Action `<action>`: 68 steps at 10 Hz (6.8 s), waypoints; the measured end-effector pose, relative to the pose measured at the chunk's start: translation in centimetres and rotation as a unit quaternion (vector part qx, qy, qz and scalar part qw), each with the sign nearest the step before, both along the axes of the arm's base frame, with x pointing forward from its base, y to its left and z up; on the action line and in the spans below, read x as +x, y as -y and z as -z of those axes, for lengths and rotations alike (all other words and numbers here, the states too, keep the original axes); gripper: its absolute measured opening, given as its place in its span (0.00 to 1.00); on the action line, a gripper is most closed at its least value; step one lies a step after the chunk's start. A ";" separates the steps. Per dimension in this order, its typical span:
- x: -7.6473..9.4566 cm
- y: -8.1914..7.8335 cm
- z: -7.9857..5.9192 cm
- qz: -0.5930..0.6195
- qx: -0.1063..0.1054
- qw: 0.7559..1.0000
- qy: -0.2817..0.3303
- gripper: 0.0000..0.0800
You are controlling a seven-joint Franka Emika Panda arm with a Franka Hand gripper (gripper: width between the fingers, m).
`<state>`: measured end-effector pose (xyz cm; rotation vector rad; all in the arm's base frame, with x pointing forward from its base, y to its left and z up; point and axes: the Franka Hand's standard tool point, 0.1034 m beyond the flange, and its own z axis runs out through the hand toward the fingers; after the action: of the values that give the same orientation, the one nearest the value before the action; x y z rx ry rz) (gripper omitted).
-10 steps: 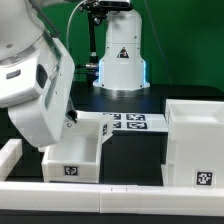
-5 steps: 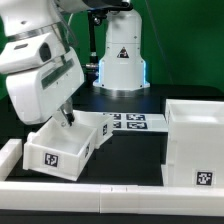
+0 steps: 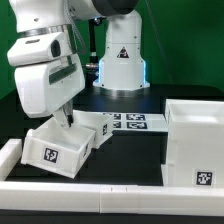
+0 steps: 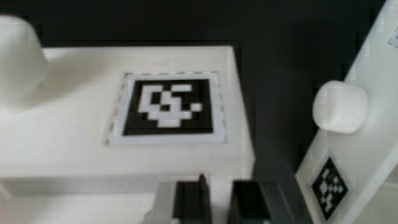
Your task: Assemble drawer
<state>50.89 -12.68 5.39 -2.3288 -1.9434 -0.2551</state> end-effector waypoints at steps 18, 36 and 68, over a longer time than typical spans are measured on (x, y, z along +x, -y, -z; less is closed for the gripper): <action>-0.9 0.7 0.4 -0.084 0.006 0.996 -0.005 0.05; 2.1 -3.9 -0.4 -0.036 0.134 0.989 -0.048 0.05; 4.5 -9.1 -0.1 -0.030 0.028 0.999 0.018 0.05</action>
Offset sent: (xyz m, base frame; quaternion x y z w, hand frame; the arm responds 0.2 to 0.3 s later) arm 0.0136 0.0467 0.0169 -0.1036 0.0745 -0.1140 0.9853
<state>55.41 -3.58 5.53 -2.2428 -1.9926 -0.3432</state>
